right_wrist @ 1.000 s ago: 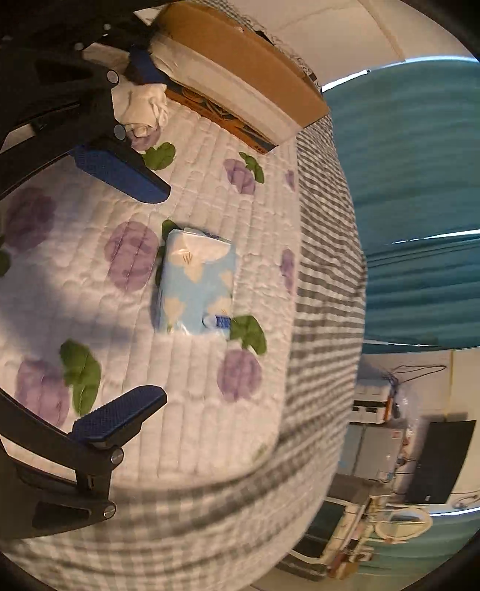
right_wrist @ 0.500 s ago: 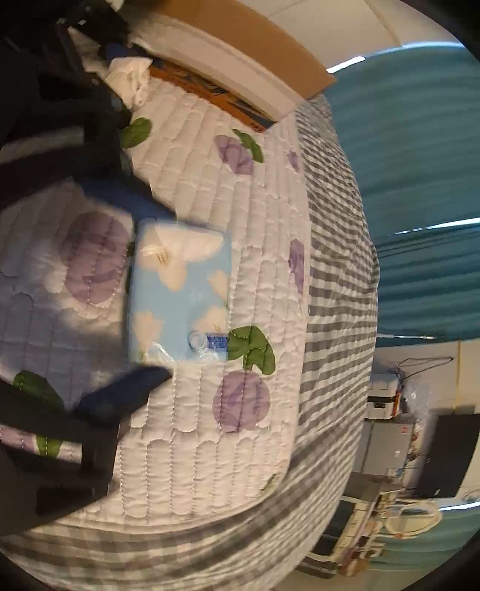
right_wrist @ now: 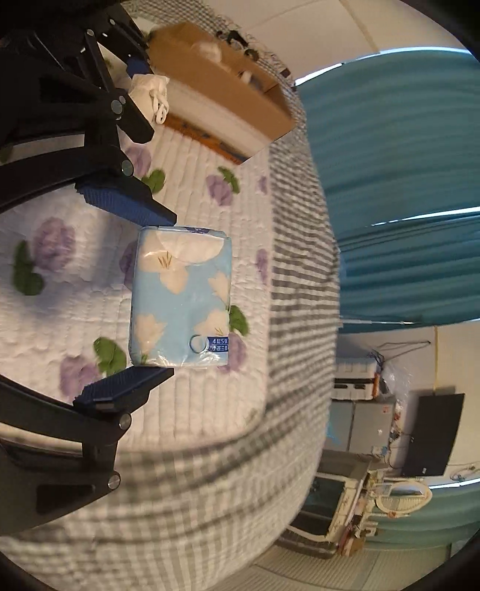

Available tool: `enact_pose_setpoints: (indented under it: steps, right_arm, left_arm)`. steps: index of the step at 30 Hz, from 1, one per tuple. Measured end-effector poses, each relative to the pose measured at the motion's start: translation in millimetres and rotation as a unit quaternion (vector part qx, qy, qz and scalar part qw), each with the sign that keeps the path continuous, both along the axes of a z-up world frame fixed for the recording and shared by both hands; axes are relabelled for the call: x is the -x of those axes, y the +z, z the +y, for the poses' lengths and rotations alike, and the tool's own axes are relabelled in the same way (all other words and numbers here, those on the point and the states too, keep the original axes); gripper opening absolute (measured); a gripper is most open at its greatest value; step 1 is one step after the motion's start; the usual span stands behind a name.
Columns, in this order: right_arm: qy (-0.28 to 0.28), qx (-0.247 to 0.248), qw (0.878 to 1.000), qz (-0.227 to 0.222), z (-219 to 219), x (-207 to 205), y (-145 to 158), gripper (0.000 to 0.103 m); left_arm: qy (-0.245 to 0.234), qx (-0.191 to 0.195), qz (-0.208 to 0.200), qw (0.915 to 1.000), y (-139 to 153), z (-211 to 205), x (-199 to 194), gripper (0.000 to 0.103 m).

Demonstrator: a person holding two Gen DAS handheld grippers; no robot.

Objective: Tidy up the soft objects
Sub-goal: 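Lower the mask into the box with the left gripper while the right drops the tissue pack in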

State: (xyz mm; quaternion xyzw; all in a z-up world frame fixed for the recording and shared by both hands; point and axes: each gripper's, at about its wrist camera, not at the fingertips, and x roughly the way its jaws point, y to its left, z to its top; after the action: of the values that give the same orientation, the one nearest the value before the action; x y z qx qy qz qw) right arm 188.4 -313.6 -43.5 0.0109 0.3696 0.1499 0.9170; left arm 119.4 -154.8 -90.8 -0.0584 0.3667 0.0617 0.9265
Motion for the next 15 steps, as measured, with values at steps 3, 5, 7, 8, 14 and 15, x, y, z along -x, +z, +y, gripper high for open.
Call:
enact_pose_setpoints:
  steps: [3,5,7,8,14,15]
  right_arm:
    - [0.001,0.008,1.000,-0.026,2,25,42,0.073]
    - [0.008,0.019,0.999,-0.048,10,44,74,0.073]
    - [0.012,0.030,0.997,-0.067,19,60,101,0.073]
    - [0.017,0.037,0.996,-0.080,26,70,116,0.073]
    - [0.038,0.041,0.991,-0.118,62,106,178,0.073]
    - [0.042,0.038,0.991,-0.121,69,109,185,0.073]
  left_arm:
    - [-0.021,0.001,-0.033,0.9992,35,-1,15,0.054]
    - [-0.031,-0.001,-0.053,0.9981,60,2,23,0.054]
    - [-0.040,-0.003,-0.079,0.9961,88,8,34,0.054]
    - [-0.047,-0.010,-0.094,0.9944,106,13,41,0.054]
    - [-0.059,-0.029,-0.147,0.9869,168,54,74,0.054]
    - [-0.056,-0.030,-0.152,0.9863,173,63,75,0.054]
